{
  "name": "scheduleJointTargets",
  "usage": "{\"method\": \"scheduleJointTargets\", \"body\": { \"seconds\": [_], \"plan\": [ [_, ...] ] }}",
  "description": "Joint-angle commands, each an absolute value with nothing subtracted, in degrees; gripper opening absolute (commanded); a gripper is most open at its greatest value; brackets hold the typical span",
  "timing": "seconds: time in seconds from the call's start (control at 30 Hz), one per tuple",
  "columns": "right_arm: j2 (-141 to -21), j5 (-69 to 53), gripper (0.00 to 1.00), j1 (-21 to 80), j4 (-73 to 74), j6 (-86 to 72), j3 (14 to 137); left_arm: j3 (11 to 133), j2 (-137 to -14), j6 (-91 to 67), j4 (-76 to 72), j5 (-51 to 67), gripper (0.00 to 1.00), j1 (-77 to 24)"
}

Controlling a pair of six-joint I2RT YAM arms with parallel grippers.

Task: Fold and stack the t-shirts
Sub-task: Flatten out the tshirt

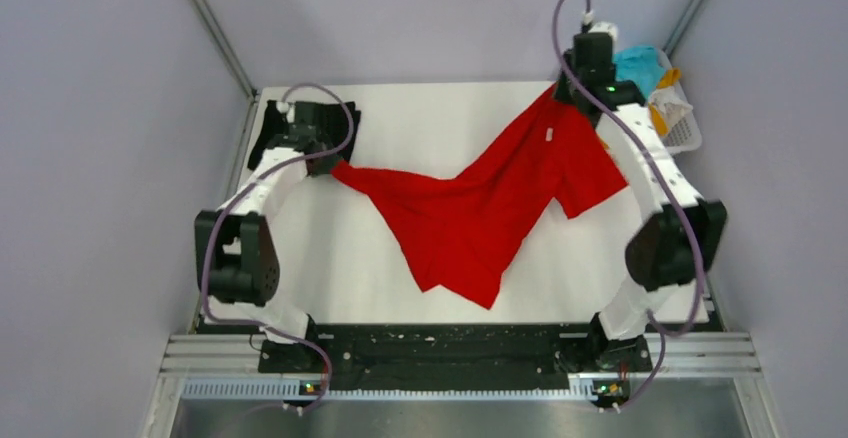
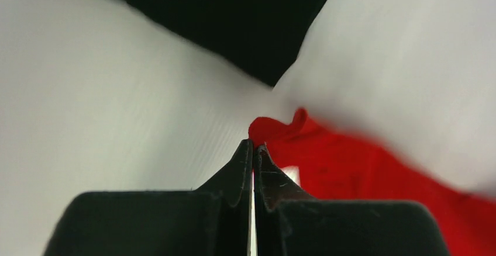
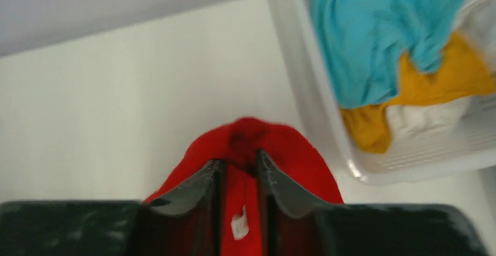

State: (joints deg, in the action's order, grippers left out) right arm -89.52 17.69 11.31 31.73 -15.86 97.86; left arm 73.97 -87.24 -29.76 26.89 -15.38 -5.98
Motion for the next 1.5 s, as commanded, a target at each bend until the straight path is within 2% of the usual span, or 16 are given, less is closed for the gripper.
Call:
{"method": "scheduleJointTargets", "body": {
  "seconds": [0.0,0.03,0.13,0.23,0.43,0.57,0.77,1.0,1.17,1.27,1.37,1.43,1.47],
  "plan": [
    [-101.02,9.66,0.49,11.13,33.55,-17.42,98.48,71.81,-93.84,-34.72,34.15,-6.01,0.0,-5.21],
    [-101.82,10.16,0.64,11.72,34.11,-17.62,98.78,71.24,-95.01,-35.24,33.87,-6.12,0.0,-5.05],
    [-100.33,15.2,0.98,15.23,35.29,-15.29,97.16,69.07,-96.45,-36.42,31.35,-5.05,0.0,-4.44],
    [-95.62,17.04,0.99,20.5,36.45,-14.04,91.26,68.29,-96.81,-37.08,29.58,-4.78,0.0,-4.24],
    [-81.69,5.03,0.98,33.84,35.1,-16.94,67.95,68.14,-96.79,-37.01,29.17,-5.6,0.0,-3.87],
    [-76.76,3.75,0.95,45.56,38.79,-22.75,58.54,66.83,-95.82,-36.98,28.69,-5.6,0.0,-3.69],
    [-78.25,8.32,0.88,58.6,41.9,-33.62,53.54,64.5,-94.04,-37.33,28.36,-5.11,0.0,-3.6],
    [-86.05,10.51,0.76,60.49,36.34,-36.22,50.22,62.93,-92.74,-37.16,28.13,-5.87,0.0,-3.6],
    [-89.97,11.63,0.67,60.59,36.99,-37.64,50.0,62.23,-92.97,-37.18,27.88,-6.3,0.0,-3.6],
    [-90.96,13.3,0.55,60.96,38.35,-39.05,49.63,62.17,-93.0,-37.04,27.86,-6.66,0.0,-3.52],
    [-92.14,15.28,0.51,61.16,40.71,-40.22,49.34,62.07,-93.04,-37.02,27.73,-6.93,0.0,-3.52],
    [-92.89,15.45,0.41,61.16,41.08,-40.98,48.9,62.05,-92.98,-37.06,27.6,-6.94,0.0,-3.43],
    [-92.94,15.88,0.32,61.12,41.23,-41.64,48.79,61.94,-92.95,-37.06,27.64,-6.94,0.0,-3.43]
  ]
}}
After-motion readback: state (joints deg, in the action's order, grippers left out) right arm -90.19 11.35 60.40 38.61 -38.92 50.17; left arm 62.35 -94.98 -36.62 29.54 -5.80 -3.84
